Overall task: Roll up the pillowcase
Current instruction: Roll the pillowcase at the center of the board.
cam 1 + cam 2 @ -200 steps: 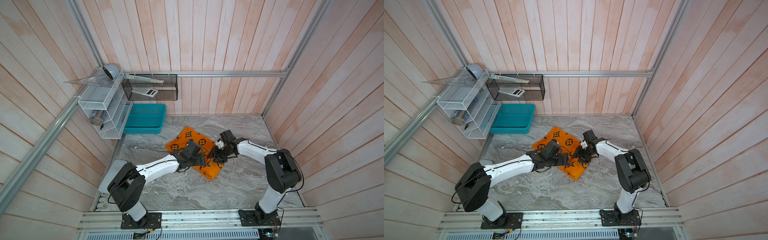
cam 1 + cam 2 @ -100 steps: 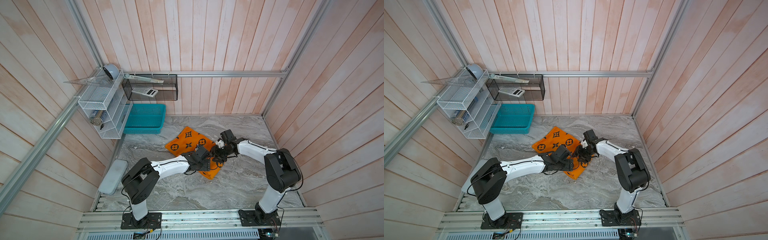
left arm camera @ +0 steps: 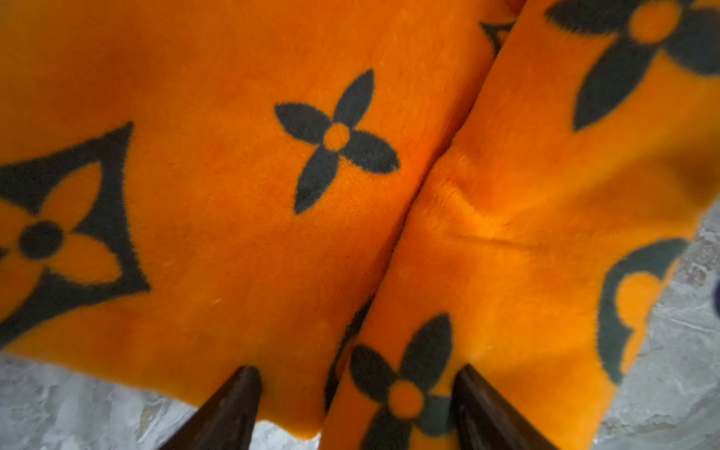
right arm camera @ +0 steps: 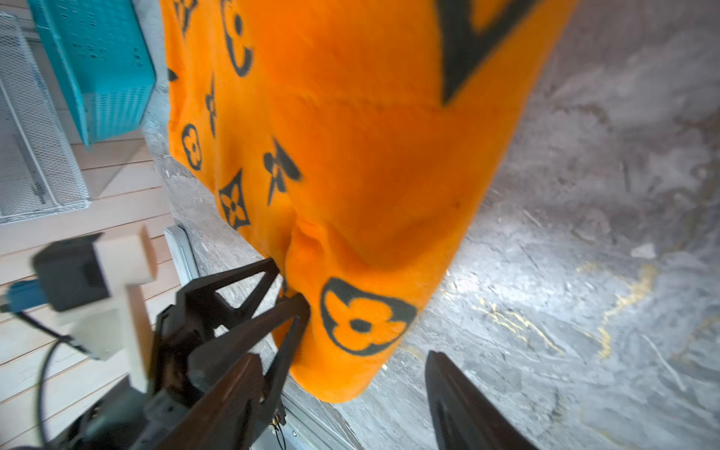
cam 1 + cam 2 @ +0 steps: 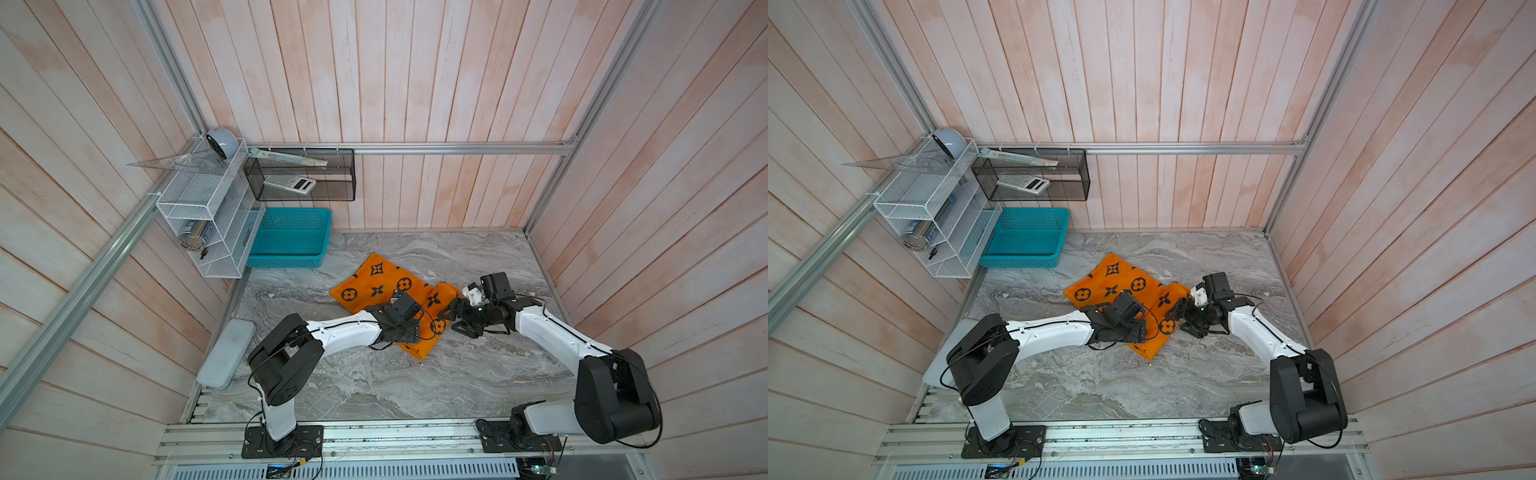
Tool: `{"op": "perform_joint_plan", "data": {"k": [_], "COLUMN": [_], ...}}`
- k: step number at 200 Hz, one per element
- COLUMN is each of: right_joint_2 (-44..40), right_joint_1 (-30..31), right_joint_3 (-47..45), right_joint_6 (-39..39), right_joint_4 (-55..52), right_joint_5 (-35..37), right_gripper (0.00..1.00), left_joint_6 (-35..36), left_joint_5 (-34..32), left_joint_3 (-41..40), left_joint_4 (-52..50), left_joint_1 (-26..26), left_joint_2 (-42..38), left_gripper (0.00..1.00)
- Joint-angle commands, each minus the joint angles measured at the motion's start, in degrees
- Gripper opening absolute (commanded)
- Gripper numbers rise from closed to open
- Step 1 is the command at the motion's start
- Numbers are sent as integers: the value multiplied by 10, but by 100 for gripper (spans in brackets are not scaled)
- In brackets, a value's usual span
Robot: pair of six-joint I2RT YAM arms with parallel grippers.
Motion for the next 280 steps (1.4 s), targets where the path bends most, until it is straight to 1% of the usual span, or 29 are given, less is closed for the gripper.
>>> {"op": "perform_joint_plan", "data": {"k": [1, 33, 52, 84, 101, 106, 110, 128, 136, 151, 159, 176, 189, 210, 225, 255, 280], "right_joint_2": [4, 47, 75, 89, 105, 110, 113, 125, 130, 136, 134, 115, 93, 59, 25, -33, -30], "right_joint_1": [1, 2, 3, 9, 11, 13, 14, 16, 16, 16, 15, 8, -7, -25, -29, -43, -43], "right_joint_3": [-37, -44, -47, -56, -53, -51, -49, -45, -44, -38, -37, -44, -56, -55, -60, -60, -26], "right_joint_6": [3, 18, 35, 57, 66, 68, 69, 74, 74, 63, 54, 39, 22, -40, -62, -76, -83], "right_joint_4": [16, 68, 115, 165, 186, 188, 189, 196, 193, 167, 141, 85, 38, -71, -122, -177, -193], "right_joint_5": [-3, -6, -27, -25, -33, -32, -31, -28, -28, -21, -13, 15, 24, 41, 54, 70, 55], "right_gripper": [72, 72, 72, 72, 68, 65, 61, 34, 22, 7, 1, 0, 0, 0, 0, 0, 0], "left_joint_6": [-7, -12, -13, -14, -13, -13, -13, -13, -15, -20, -21, -21, -18, -8, -4, -2, -3], "left_joint_5": [4, 11, 13, 16, 20, 21, 21, 21, 18, 18, 18, 14, 4, -9, -14, -10, -11], "left_joint_3": [-8, -8, -11, -16, -13, -12, -10, -6, -5, -6, -7, -12, -15, -21, -28, -38, -46], "left_joint_4": [3, 7, 8, 10, 10, 9, 8, 4, 1, -1, -3, -9, -19, -27, -28, -22, -10], "left_joint_1": [3, 3, 3, 3, 3, 3, 3, 4, 5, 11, 14, 23, 31, 45, 56, 65, 66], "left_joint_2": [17, 15, 13, 14, 17, 18, 18, 16, 13, 4, -5, -28, -46, -73, -84, -83, -64], "left_gripper": [81, 81, 81, 81, 81, 81, 81, 82, 84, 88, 90, 94, 95, 96, 95, 96, 96]}}
